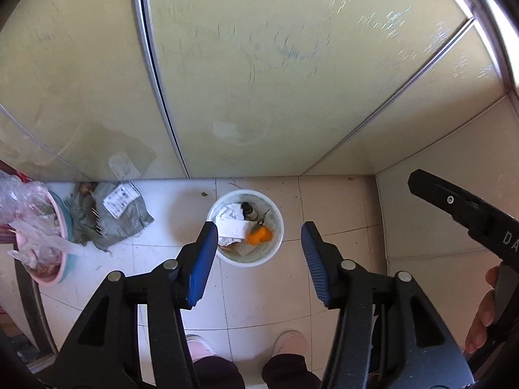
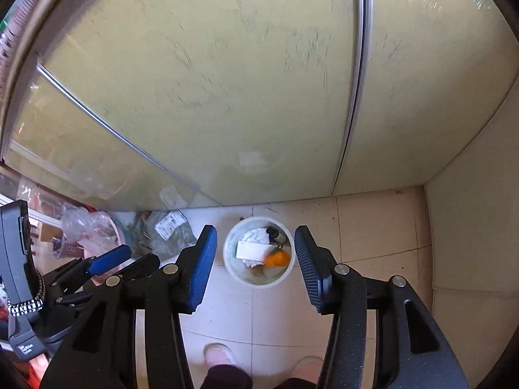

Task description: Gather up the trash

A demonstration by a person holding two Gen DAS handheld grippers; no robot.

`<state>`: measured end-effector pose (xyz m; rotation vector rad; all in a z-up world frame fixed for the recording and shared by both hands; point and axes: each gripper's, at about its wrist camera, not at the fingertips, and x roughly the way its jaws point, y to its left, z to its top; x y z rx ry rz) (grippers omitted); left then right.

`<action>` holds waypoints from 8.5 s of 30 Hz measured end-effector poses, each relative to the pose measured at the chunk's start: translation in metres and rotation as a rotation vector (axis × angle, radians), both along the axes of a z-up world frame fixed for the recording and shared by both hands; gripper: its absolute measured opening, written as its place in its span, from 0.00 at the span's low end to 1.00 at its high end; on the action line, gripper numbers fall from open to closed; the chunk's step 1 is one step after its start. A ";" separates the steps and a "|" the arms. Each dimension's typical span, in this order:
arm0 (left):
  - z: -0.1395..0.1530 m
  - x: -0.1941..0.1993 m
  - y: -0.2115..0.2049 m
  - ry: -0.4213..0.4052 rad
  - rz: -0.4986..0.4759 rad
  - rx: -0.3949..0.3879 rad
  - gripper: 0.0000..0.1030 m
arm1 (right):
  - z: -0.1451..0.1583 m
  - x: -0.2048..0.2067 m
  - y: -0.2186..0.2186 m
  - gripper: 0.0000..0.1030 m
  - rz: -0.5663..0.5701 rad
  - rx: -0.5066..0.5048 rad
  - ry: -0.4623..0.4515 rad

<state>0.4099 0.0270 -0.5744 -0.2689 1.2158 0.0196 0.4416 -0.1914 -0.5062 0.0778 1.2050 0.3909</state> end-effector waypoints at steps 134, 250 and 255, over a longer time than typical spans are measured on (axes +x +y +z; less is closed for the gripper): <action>0.391 0.420 0.143 -0.490 0.036 0.183 0.51 | 0.389 0.326 0.111 0.43 0.028 0.147 -0.524; 0.186 -0.037 -0.005 -0.182 0.054 0.082 0.63 | 0.168 -0.043 -0.020 0.53 0.031 0.039 -0.157; 0.296 -0.082 -0.017 -0.337 0.085 0.088 0.63 | 0.266 -0.078 -0.034 0.53 0.074 0.051 -0.296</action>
